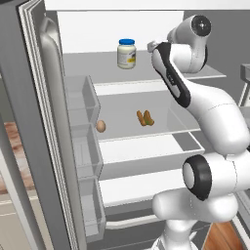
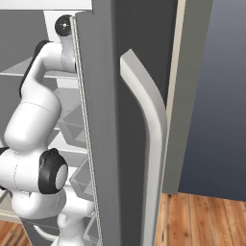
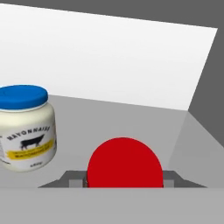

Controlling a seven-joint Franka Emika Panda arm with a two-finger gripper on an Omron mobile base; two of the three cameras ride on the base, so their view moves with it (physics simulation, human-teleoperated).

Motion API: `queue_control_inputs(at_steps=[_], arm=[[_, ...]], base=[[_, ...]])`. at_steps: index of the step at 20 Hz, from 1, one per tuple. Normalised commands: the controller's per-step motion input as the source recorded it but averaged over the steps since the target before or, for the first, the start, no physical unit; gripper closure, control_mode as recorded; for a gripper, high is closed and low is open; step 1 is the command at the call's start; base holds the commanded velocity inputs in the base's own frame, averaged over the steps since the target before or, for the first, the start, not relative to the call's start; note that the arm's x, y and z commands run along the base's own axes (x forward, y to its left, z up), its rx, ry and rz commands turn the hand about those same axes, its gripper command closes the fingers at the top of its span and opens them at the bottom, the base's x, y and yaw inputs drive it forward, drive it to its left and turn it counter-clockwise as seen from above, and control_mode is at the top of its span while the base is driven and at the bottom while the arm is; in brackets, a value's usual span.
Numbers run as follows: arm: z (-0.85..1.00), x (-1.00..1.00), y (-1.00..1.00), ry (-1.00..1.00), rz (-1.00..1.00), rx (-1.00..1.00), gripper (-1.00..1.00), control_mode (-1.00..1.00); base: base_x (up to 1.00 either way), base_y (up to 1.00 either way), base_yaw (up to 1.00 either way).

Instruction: Place the ketchup and mayonnaise from the counter to the top shelf of the fridge. If the existing items in the fridge are on the top shelf, move them to other shelves.

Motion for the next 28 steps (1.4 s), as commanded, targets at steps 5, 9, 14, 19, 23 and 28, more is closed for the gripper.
queue_control_inputs(at_steps=[5, 9, 14, 19, 23, 28], arm=[[0.0, 0.03, 0.0, 0.0, 0.0, 0.0, -1.0, -1.0], [0.0, 0.0, 0.0, 0.0, 0.0, 0.0, -1.0, -1.0], [0.0, 0.01, 0.0, 0.0, 0.0, 0.0, -1.0, -1.0], [0.0, 0.11, 0.0, 0.0, 0.0, 0.0, -1.0, -1.0], [0.0, 0.18, 0.0, 0.0, 0.0, 0.0, -1.0, -1.0], [0.0, 0.15, 0.0, 0.0, 0.0, 0.0, -1.0, -1.0]], base=[[0.0, 0.0, 0.0], [0.0, 0.0, 0.0], [0.0, 0.0, 0.0], [0.0, 0.0, 0.0], [0.0, 0.0, 0.0], [0.0, 0.0, 0.0]])
